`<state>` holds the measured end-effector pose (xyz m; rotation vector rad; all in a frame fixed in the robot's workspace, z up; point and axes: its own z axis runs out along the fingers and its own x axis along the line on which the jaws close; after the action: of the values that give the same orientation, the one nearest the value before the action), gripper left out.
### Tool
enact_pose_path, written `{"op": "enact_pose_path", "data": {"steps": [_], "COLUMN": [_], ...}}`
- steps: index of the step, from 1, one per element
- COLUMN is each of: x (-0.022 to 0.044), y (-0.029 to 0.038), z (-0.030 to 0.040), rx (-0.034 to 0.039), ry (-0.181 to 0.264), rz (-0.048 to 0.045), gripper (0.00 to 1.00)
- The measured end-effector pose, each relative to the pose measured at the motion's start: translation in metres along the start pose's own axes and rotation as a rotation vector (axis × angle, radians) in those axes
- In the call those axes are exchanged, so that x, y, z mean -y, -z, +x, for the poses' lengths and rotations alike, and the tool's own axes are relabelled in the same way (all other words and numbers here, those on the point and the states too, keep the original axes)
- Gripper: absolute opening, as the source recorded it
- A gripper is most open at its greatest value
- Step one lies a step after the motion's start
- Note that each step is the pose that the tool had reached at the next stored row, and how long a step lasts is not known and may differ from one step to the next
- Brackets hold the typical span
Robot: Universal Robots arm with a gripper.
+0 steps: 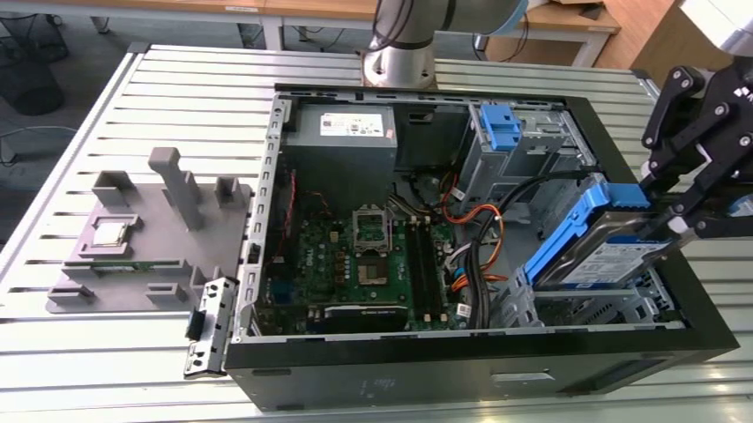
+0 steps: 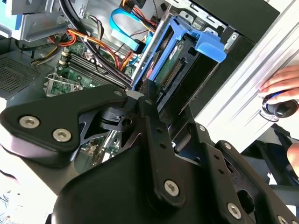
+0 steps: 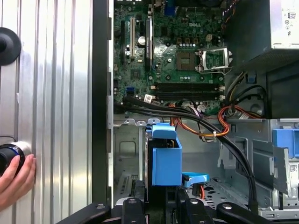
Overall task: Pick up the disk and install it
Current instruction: 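Insert the disk into the insertion slot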
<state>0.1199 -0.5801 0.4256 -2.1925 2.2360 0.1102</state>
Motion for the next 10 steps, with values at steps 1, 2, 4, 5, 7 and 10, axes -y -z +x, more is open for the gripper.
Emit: {"op": "enact_pose_path", "data": {"steps": [1, 2, 4, 5, 7, 10], "x": [0.0001, 0.0002, 0.0003, 0.0004, 0.0005, 0.0005], "y": [-0.0018, -0.0037, -0.0073, -0.0091, -0.0103, -0.0104], "z": [0.0001, 0.0002, 0.0004, 0.0005, 0.0006, 0.0006], "rx": [0.0, 0.0, -0.0001, 0.0, -0.0001, -0.0003], "ry": [0.0, 0.0, 0.0, 0.0, 0.0, 0.0], "rz": [0.0, 0.0, 0.0, 0.0, 0.0, 0.0], "gripper": [0.35, 0.35, 0.35, 0.35, 0.35, 0.35]}}
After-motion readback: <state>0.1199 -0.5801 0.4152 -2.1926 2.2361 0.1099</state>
